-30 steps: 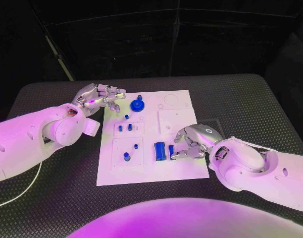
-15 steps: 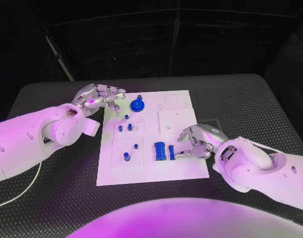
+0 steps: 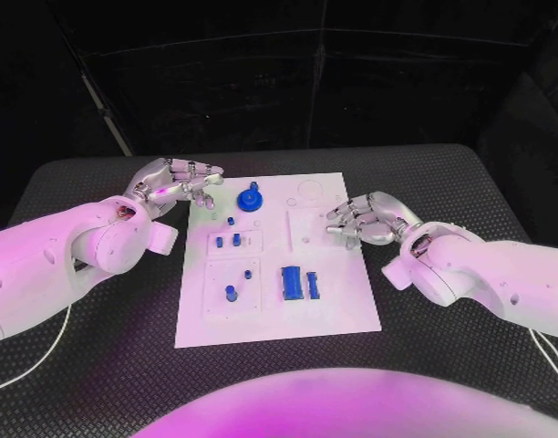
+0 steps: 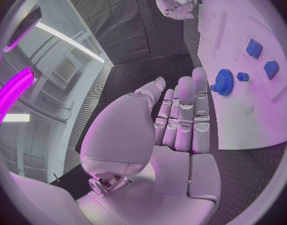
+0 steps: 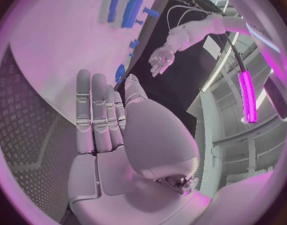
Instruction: Assemble the parts on the task board
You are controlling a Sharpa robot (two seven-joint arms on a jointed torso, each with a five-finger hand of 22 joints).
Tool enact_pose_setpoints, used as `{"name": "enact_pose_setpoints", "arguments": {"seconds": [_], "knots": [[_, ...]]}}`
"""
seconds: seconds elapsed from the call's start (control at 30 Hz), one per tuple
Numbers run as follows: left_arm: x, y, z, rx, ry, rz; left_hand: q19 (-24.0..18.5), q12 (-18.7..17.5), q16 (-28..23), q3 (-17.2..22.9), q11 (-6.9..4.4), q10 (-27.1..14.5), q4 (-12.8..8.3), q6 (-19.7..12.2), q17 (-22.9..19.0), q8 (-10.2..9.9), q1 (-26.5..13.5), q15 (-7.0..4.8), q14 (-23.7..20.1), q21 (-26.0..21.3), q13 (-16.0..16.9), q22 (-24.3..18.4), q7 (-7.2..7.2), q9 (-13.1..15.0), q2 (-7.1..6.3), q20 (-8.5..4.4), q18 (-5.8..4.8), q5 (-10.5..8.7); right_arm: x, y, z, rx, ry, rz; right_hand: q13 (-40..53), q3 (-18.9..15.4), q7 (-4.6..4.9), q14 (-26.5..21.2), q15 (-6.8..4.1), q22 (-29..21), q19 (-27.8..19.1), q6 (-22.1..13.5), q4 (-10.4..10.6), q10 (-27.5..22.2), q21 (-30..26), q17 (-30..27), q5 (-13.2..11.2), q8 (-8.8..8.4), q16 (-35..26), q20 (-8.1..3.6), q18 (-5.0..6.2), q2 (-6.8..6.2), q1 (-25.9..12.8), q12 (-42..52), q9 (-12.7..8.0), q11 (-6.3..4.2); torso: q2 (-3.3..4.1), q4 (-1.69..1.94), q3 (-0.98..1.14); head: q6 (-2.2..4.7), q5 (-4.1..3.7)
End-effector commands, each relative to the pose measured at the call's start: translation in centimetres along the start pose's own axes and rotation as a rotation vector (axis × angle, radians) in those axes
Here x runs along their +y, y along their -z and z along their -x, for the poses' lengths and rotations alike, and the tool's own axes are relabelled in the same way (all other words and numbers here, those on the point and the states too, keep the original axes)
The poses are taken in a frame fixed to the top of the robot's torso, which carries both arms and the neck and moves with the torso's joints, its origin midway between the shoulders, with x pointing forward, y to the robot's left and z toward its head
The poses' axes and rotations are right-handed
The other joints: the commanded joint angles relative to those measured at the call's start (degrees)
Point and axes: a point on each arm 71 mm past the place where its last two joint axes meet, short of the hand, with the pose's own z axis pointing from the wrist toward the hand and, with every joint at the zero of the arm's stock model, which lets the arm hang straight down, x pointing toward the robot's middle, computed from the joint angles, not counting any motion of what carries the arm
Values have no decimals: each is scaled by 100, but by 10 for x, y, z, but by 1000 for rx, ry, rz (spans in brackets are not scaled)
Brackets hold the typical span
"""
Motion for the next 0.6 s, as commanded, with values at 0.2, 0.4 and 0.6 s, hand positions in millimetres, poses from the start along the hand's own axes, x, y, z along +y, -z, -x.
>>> {"name": "enact_pose_setpoints", "arguments": {"seconds": [0.2, 0.4, 0.6], "knots": [[-2, -5, 17, -142, 60, -78, -1305, -294, -2068, -33, 94, 169, 141, 32, -926, 22, -26, 293, -1046, -1179, -194, -773, -4, -26, 8, 235, -34, 3, -3, -44, 24, -124, -371, 61, -1569, 1, 60, -1125, 399, -937, -788, 382, -161, 231, -1484, -1072, -96, -449, -1711, 385, 11, 141, 91, -1505, -13, 208, -130, -45, -67, 394, 6], [1, -14, 23, -195, 80, -97, -2435, -1105, -3825, -314, 334, 85, 198, -270, -1760, -304, -11, 663, -1505, -2147, -286, -2019, -140, -50, 37, 784, 50, 16, -2, -70, 26, -151, -416, 95, -2663, -32, 52, -691, 521, -1766, -378, 790, -485, 863, -2496, -2363, -110, -1221, -3043, 550, 76, 291, -118, -2707, -5, 275, -130, -28, -48, 668, 62], [4, -23, 21, -233, 93, -108, -2575, -1578, -4524, -656, 341, 70, 176, -274, -2075, -395, 48, 654, -1253, -2105, -285, -2749, -116, -56, 195, 879, 62, 12, -3, -85, 20, -150, -443, 107, -2659, -17, 86, -502, 536, -2068, -146, 929, -710, 1006, -2828, -2818, -87, -1528, -3321, 562, 72, 386, -264, -3169, -2, 273, -131, 0, -45, 836, 75]]}}
